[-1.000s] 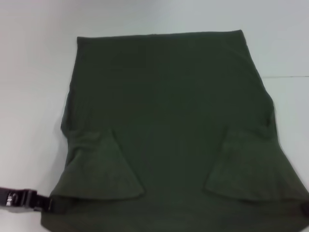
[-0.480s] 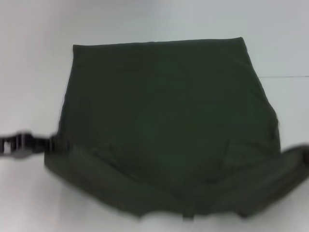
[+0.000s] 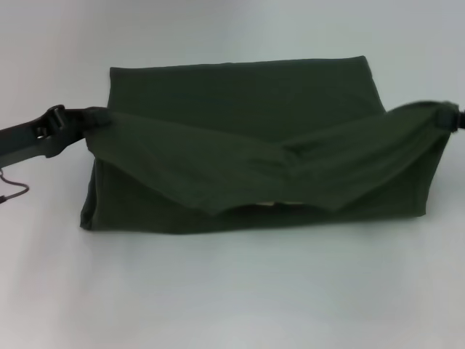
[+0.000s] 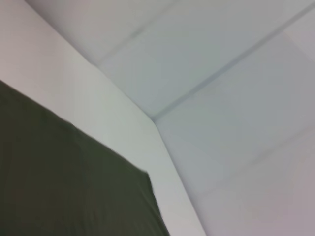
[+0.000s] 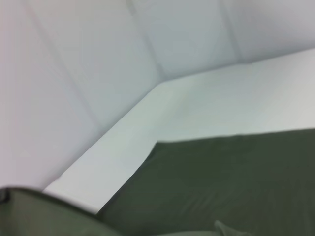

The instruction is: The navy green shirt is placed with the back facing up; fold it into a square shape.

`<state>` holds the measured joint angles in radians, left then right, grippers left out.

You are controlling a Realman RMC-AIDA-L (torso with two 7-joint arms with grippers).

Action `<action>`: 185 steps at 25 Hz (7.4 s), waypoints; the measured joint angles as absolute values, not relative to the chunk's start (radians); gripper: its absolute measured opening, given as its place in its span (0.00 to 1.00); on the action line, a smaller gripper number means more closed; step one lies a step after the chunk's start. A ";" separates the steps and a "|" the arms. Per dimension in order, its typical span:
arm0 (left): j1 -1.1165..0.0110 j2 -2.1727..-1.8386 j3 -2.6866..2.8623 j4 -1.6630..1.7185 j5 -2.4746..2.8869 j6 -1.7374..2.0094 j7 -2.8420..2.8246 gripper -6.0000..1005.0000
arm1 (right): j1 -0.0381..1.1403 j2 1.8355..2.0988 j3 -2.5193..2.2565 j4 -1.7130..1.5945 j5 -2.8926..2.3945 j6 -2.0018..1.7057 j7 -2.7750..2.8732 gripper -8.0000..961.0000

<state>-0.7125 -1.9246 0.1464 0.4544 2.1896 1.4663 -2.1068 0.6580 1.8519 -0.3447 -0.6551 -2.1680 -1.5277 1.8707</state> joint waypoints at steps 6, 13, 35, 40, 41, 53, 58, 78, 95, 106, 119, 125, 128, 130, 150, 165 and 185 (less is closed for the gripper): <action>-0.723 -1.970 0.144 0.415 2.094 1.306 -2.008 0.04 | 0.695 1.888 -0.350 -0.573 -2.146 -1.286 1.849 0.13; -0.736 -2.004 0.148 0.380 2.003 1.125 -1.895 0.04 | 0.735 1.941 -0.350 -0.537 -2.122 -1.072 1.805 0.16; -0.779 -2.092 0.145 0.331 1.977 0.876 -1.763 0.04 | 0.793 1.997 -0.405 -0.455 -2.101 -0.796 1.780 0.22; -0.776 -2.108 0.147 0.332 1.936 0.800 -1.763 0.14 | 0.793 1.997 -0.433 -0.453 -2.102 -0.780 1.780 0.31; -0.775 -2.107 0.147 0.332 1.932 0.789 -1.763 0.18 | 0.793 1.997 -0.439 -0.453 -2.102 -0.774 1.780 0.34; -0.687 -2.040 0.209 0.406 1.923 1.020 -1.774 0.64 | 0.714 1.963 -0.437 -0.524 -2.031 -0.989 1.790 0.83; -0.645 -2.038 0.289 0.490 2.053 1.117 -1.842 0.73 | 0.662 1.926 -0.436 -0.531 -2.021 -1.192 1.806 0.92; -0.659 -2.043 0.387 0.527 2.333 1.037 -1.947 0.83 | 0.591 1.891 -0.474 -0.530 -2.025 -1.276 1.831 0.92; -0.664 -2.056 0.442 0.498 2.334 1.003 -1.935 0.78 | 0.590 1.896 -0.490 -0.525 -2.025 -1.278 1.833 0.92; -0.666 -2.058 0.469 0.498 2.334 1.004 -1.934 0.74 | 0.590 1.896 -0.492 -0.521 -2.025 -1.279 1.838 0.92; -0.658 -2.057 0.469 0.505 2.334 0.995 -1.936 0.54 | 0.590 1.894 -0.500 -0.521 -2.025 -1.287 1.847 0.92; -0.656 -2.057 0.470 0.504 2.335 0.996 -1.929 0.40 | 0.591 1.894 -0.500 -0.521 -2.025 -1.289 1.847 0.92; -0.656 -2.057 0.471 0.504 2.335 0.995 -1.926 0.35 | 0.591 1.894 -0.500 -0.521 -2.025 -1.289 1.847 0.92; -0.656 -2.058 0.471 0.503 2.335 0.995 -1.924 0.35 | 0.590 1.894 -0.500 -0.520 -2.025 -1.289 1.847 0.92; -0.661 -2.059 0.476 0.500 2.359 0.961 -1.931 0.10 | 0.589 1.892 -0.502 -0.520 -2.025 -1.291 1.851 0.92; -0.644 -2.038 0.446 0.562 2.359 1.070 -1.960 0.01 | 0.600 1.877 -0.538 -0.530 -2.025 -1.292 1.910 0.92; -0.643 -2.026 0.416 0.574 2.374 1.113 -1.973 0.01 | 0.683 1.812 -0.645 -0.541 -2.171 -1.299 2.187 0.91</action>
<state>-0.6429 -2.0262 0.4162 0.5735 2.3741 1.1133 -1.9727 0.6835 1.8121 -0.6446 -0.5412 -2.1713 -1.2988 2.1867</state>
